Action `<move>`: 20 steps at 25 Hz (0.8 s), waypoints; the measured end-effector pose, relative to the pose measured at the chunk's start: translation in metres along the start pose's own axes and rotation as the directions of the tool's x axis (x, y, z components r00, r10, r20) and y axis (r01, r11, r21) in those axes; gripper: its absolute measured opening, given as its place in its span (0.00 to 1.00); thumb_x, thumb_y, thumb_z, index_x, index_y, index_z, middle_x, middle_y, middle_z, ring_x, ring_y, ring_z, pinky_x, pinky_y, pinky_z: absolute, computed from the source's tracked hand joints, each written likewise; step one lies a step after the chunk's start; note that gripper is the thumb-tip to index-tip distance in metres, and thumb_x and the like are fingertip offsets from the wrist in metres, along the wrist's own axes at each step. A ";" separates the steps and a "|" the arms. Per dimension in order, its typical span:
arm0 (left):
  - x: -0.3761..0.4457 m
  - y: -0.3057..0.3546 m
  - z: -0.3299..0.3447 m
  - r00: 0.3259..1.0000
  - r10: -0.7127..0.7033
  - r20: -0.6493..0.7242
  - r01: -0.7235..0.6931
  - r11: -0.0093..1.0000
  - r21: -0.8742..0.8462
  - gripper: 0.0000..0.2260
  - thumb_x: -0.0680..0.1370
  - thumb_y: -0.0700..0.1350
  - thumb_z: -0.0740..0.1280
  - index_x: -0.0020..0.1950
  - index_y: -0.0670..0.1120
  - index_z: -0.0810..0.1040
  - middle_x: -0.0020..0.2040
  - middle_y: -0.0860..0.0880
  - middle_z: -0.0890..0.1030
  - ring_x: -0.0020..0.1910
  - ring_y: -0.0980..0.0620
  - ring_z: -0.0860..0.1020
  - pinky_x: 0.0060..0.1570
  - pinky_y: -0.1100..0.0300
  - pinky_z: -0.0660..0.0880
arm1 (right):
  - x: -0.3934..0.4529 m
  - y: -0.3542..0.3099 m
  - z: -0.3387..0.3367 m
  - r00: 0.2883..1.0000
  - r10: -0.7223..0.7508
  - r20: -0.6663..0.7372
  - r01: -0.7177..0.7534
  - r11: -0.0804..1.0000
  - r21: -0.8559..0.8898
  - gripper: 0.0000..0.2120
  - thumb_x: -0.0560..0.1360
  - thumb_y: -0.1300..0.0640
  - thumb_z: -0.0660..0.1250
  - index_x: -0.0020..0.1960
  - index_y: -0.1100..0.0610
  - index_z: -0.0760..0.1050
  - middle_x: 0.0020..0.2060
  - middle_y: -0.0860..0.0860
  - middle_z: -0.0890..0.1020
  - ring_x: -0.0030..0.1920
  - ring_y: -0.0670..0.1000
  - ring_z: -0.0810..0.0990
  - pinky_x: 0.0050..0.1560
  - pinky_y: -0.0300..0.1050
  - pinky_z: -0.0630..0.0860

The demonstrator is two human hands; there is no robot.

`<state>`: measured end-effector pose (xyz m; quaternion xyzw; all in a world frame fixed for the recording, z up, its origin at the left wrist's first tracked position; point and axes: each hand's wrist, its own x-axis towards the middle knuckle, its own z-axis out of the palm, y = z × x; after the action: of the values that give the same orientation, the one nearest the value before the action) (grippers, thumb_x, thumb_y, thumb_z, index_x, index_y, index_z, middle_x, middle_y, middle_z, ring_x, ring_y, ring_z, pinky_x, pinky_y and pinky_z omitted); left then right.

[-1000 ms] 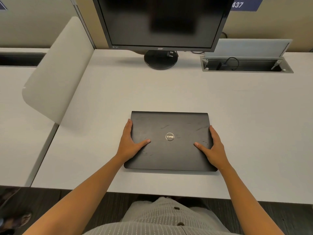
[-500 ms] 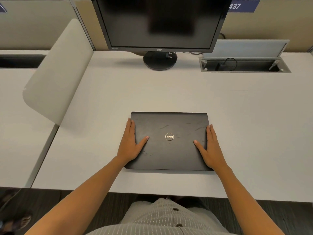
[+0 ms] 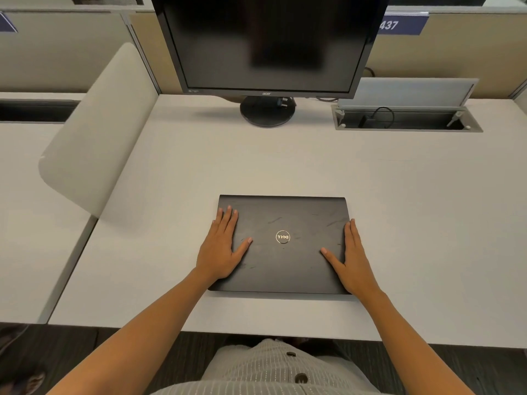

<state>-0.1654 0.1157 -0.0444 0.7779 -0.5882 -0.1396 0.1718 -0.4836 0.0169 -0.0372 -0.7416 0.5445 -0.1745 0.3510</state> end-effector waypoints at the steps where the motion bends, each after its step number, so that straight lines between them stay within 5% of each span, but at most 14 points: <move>1: 0.000 0.000 0.000 1.000 -0.001 0.003 0.001 1.000 -0.007 0.36 0.81 0.65 0.54 0.83 0.48 0.49 0.84 0.53 0.47 0.82 0.54 0.41 0.81 0.54 0.47 | -0.001 0.000 0.000 1.000 0.007 -0.003 -0.007 1.000 0.008 0.44 0.77 0.41 0.64 0.81 0.53 0.41 0.81 0.45 0.43 0.80 0.45 0.46 0.76 0.41 0.47; 16: 0.000 -0.002 0.000 1.000 -0.002 0.022 0.003 0.998 -0.058 0.37 0.82 0.64 0.57 0.83 0.47 0.49 0.83 0.53 0.46 0.82 0.55 0.40 0.80 0.55 0.45 | -0.004 0.002 0.001 1.000 0.016 -0.019 -0.015 0.998 0.065 0.43 0.77 0.45 0.67 0.81 0.54 0.44 0.81 0.47 0.48 0.78 0.43 0.49 0.76 0.41 0.49; 20: 0.001 -0.002 0.003 1.000 0.012 0.010 -0.013 0.998 0.054 0.38 0.80 0.68 0.49 0.83 0.47 0.48 0.83 0.51 0.46 0.82 0.52 0.42 0.80 0.53 0.43 | -0.003 0.003 0.007 0.999 -0.036 -0.029 0.030 0.984 -0.173 0.40 0.80 0.42 0.60 0.81 0.56 0.43 0.81 0.51 0.44 0.80 0.51 0.50 0.75 0.43 0.49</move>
<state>-0.1651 0.1152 -0.0479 0.7778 -0.5975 -0.1264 0.1487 -0.4814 0.0215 -0.0439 -0.7752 0.5507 -0.1443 0.2738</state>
